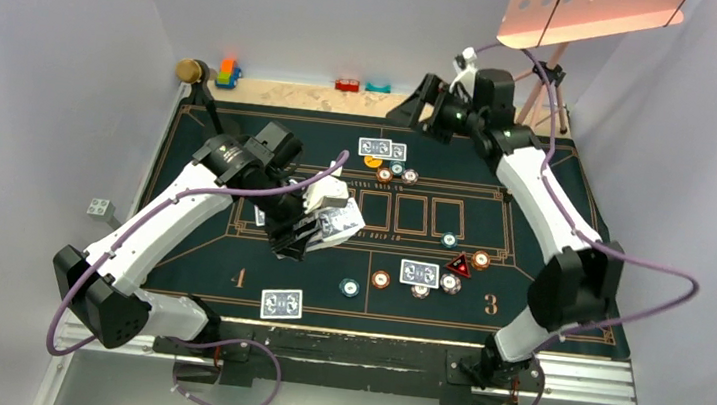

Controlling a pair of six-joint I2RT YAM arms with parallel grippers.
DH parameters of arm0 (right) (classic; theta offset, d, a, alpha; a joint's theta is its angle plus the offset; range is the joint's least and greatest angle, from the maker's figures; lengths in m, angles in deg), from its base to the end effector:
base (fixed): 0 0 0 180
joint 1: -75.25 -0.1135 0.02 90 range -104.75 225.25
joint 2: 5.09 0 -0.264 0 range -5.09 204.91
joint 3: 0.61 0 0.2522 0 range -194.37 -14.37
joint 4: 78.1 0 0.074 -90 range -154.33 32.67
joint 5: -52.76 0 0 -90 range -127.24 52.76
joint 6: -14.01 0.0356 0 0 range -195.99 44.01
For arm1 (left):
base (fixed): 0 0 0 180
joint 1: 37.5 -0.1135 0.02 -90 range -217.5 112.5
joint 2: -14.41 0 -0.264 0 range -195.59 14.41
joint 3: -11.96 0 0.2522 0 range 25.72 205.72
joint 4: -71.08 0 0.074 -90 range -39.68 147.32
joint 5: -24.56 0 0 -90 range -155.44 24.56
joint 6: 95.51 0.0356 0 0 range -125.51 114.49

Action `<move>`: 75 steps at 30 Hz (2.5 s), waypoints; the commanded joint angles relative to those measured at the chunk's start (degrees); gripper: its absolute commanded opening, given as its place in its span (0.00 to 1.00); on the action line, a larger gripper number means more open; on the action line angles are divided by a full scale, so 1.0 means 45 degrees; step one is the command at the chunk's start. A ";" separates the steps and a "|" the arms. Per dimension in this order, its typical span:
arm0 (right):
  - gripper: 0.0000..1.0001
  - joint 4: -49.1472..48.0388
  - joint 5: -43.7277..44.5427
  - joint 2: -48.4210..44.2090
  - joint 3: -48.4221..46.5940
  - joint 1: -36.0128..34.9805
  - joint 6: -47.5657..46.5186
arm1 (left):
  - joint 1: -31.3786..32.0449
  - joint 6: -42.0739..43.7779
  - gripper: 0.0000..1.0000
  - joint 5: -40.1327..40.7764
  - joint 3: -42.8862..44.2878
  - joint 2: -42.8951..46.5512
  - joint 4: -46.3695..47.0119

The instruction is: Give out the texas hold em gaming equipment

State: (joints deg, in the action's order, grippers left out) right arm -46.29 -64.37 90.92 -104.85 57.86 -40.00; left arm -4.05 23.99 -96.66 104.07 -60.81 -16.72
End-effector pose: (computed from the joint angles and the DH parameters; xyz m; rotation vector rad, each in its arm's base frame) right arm 0.3712 0.1333 0.3699 0.0119 2.0951 1.0546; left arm 0.1802 -0.1411 0.3433 1.5337 2.2597 -0.7775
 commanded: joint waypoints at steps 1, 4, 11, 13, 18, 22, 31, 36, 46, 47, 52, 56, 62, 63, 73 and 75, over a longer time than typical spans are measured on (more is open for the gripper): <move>0.92 -0.0705 -0.1953 -0.1932 0.2352 -0.0744 -0.0034 | 0.0014 -0.0191 0.00 -0.0133 0.0077 -0.0094 0.0525; 0.93 -0.0351 -0.2109 -0.2855 0.3389 -0.1646 -0.0145 | 0.0021 -0.0187 0.00 -0.0146 0.0164 -0.0122 0.0530; 0.95 -0.1349 -0.3191 -0.3920 0.4922 -0.2663 0.0905 | 0.0008 -0.0233 0.00 -0.0073 0.0330 -0.0246 0.0535; 0.96 -0.1372 -0.3298 -0.3984 0.5051 -0.2885 0.1033 | 0.0018 -0.0268 0.00 -0.0039 0.0358 -0.0201 0.0564; 0.97 -0.1686 -0.3291 -0.3846 0.5332 -0.3755 0.1267 | 0.0013 -0.0324 0.00 0.0015 0.0479 -0.0229 0.0589; 0.97 -0.1864 -0.3147 -0.3447 0.5481 -0.4520 0.1462 | 0.0014 -0.0334 0.00 0.0018 0.0500 -0.0204 0.0565; 0.80 -0.1770 -0.2903 -0.3406 0.5719 -0.4706 0.1604 | 0.0013 -0.0363 0.00 -0.0033 0.0529 -0.0145 0.0575; 0.65 -0.1224 -0.2601 -0.3440 0.5662 -0.4704 0.1268 | 0.0010 -0.0344 0.00 -0.0090 0.0575 -0.0126 0.0558; 0.51 0.0452 -0.1527 -0.3766 0.4755 -0.4688 0.0246 | 0.0011 -0.0303 0.00 -0.0093 0.0524 -0.0078 0.0515; 0.51 0.0528 -0.1423 -0.3807 0.4696 -0.4678 0.0184 | 0.0008 -0.0305 0.00 -0.0103 0.0520 -0.0064 0.0504; 0.51 0.1174 -0.0804 -0.3892 0.4313 -0.4683 -0.0221 | 0.0019 -0.0317 0.00 -0.0125 0.0539 -0.0033 0.0490; 0.49 0.1396 -0.0479 -0.4055 0.4087 -0.4675 -0.0406 | 0.0008 -0.0314 0.00 -0.0131 0.0520 -0.0015 0.0447; 0.46 0.1584 -0.0171 -0.4248 0.3915 -0.4671 -0.0531 | 0.0020 -0.0324 0.00 -0.0145 0.0485 -0.0018 0.0446; 0.46 0.1602 -0.0163 -0.4272 0.3900 -0.4664 -0.0536 | 0.0009 -0.0327 0.00 -0.0146 0.0481 -0.0022 0.0453; 0.45 0.1991 0.0418 -0.4377 0.3553 -0.4677 -0.0883 | 0.0022 -0.0327 0.00 -0.0209 0.0404 0.0023 0.0400; 0.42 0.2142 0.0645 -0.4399 0.3437 -0.4670 -0.1000 | 0.0009 -0.0343 0.00 -0.0224 0.0373 0.0045 0.0408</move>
State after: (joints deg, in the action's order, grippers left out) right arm -37.75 -64.72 72.89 -85.79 36.68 -42.21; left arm -4.05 23.53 -95.64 104.29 -61.96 -15.65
